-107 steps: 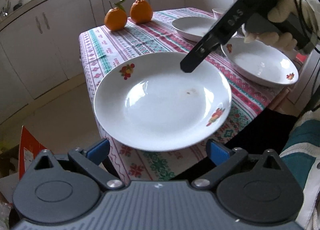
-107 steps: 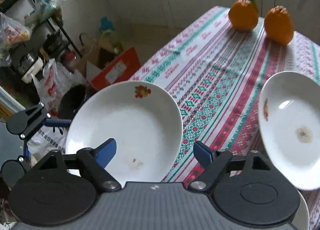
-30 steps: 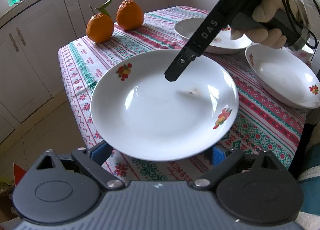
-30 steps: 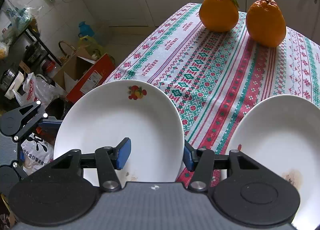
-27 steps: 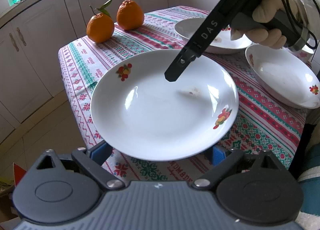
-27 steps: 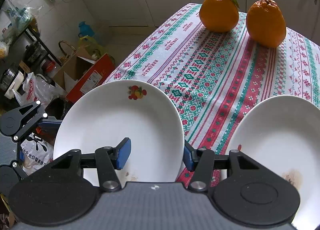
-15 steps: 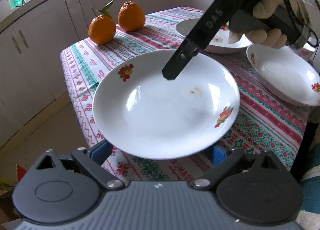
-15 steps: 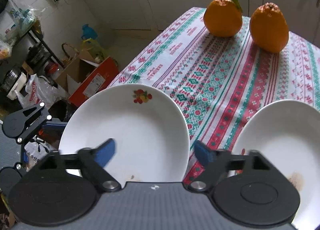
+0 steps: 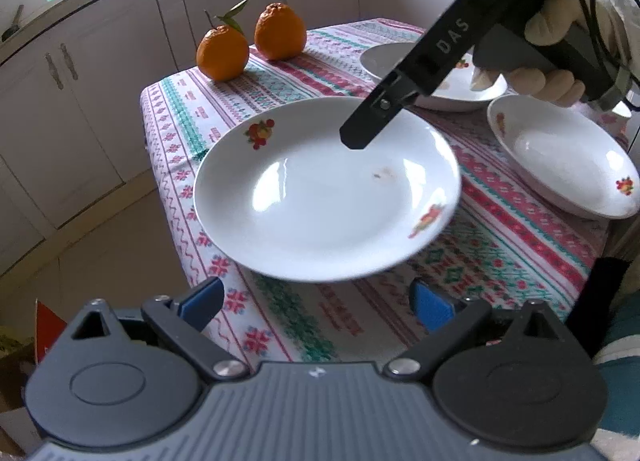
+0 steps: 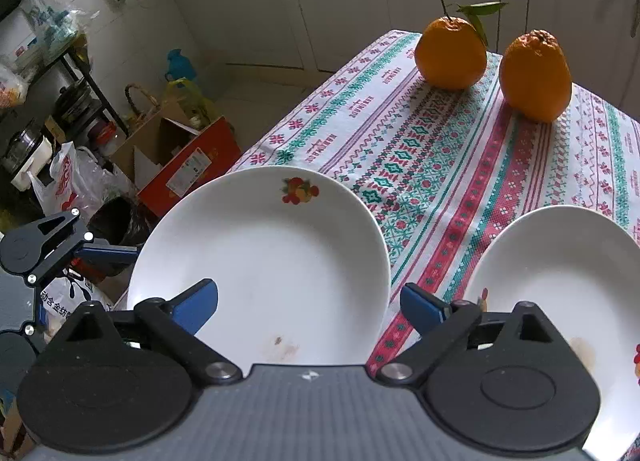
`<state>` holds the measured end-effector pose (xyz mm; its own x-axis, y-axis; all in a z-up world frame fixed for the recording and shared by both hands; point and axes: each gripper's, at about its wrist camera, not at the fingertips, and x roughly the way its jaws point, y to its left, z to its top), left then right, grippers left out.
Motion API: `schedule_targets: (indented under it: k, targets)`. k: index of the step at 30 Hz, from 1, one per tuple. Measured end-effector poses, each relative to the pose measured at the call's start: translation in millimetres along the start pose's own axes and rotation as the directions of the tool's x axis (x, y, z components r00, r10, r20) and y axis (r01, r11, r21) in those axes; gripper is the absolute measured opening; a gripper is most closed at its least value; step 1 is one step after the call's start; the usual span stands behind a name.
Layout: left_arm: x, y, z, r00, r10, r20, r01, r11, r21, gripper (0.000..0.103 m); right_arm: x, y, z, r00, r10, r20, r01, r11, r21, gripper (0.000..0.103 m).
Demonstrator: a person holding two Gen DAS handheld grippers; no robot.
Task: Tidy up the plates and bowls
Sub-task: 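Lift the held plates with the left tool while the right tool lifts its plate, then lower the right tool's plate onto another white plate while the left tool holds its plate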
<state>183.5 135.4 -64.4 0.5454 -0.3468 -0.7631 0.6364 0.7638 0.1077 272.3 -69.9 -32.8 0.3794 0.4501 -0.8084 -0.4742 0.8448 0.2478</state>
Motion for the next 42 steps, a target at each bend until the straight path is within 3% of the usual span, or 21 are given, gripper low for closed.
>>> schedule_targets:
  k: [13, 20, 26, 33, 42]
  targets:
    - [-43, -34, -6, 0.998, 0.034, 0.062, -0.03, 0.997, -0.068, 0.099, -53, 45, -30, 0.992, -0.025, 0.122, 0.042, 0.989, -0.139, 0.103]
    - [-56, -60, -6, 0.994, 0.045, 0.095, -0.038, 0.997, -0.072, 0.099, -85, 64, -62, 0.98, -0.078, 0.181, 0.11, 0.979, -0.174, 0.103]
    - [-64, -82, -6, 0.987, 0.05, 0.15, -0.029, 0.99, -0.14, 0.099, -115, 70, -103, 0.965, -0.121, 0.235, 0.171, 0.964, -0.205, 0.103]
    - [-58, -110, -4, 0.982, 0.004, 0.187, 0.03, 0.983, -0.18, 0.099, -147, 47, -147, 0.956, -0.169, 0.239, 0.195, 0.977, -0.09, 0.103]
    - [-34, -151, 4, 0.989, -0.072, 0.132, 0.083, 0.994, -0.073, 0.099, -158, -2, -173, 0.954, -0.223, 0.201, 0.225, 0.974, 0.018, 0.103]
